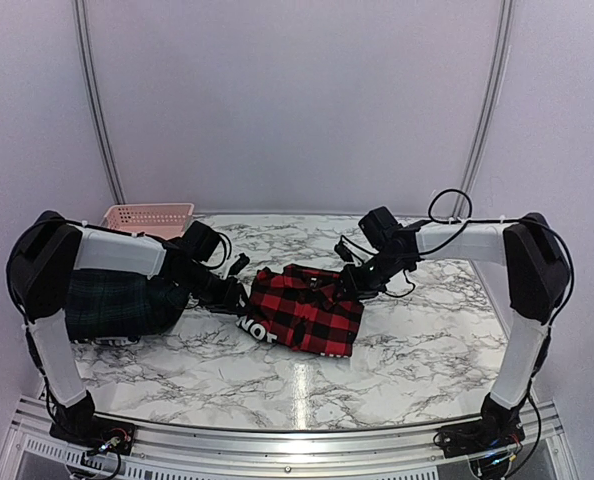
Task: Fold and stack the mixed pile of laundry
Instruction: Smooth out the square-folded T-shirt at the center of the board.
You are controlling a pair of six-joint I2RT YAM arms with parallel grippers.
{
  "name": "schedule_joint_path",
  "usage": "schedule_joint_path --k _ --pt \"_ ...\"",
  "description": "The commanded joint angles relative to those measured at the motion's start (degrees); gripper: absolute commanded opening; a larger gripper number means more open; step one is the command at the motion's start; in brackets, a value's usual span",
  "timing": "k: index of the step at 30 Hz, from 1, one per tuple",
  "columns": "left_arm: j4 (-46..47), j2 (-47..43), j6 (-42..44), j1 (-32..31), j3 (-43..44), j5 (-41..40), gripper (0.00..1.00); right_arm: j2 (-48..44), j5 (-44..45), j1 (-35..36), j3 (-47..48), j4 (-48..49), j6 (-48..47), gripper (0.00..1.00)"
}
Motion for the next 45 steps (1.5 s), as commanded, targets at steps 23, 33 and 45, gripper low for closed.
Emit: schedule_joint_path --k 23,33,45 --pt "8.13 -17.0 -10.08 -2.21 -20.2 -14.44 0.52 5.32 -0.05 -0.59 -4.43 3.6 -4.51 0.31" --pt "2.54 -3.68 -1.1 2.09 6.08 -9.39 0.47 -2.83 0.22 -1.16 -1.59 0.92 -8.46 0.38" --pt "-10.43 10.59 11.24 2.28 23.91 -11.8 0.51 1.81 2.26 -3.58 0.12 0.47 -4.5 0.46"
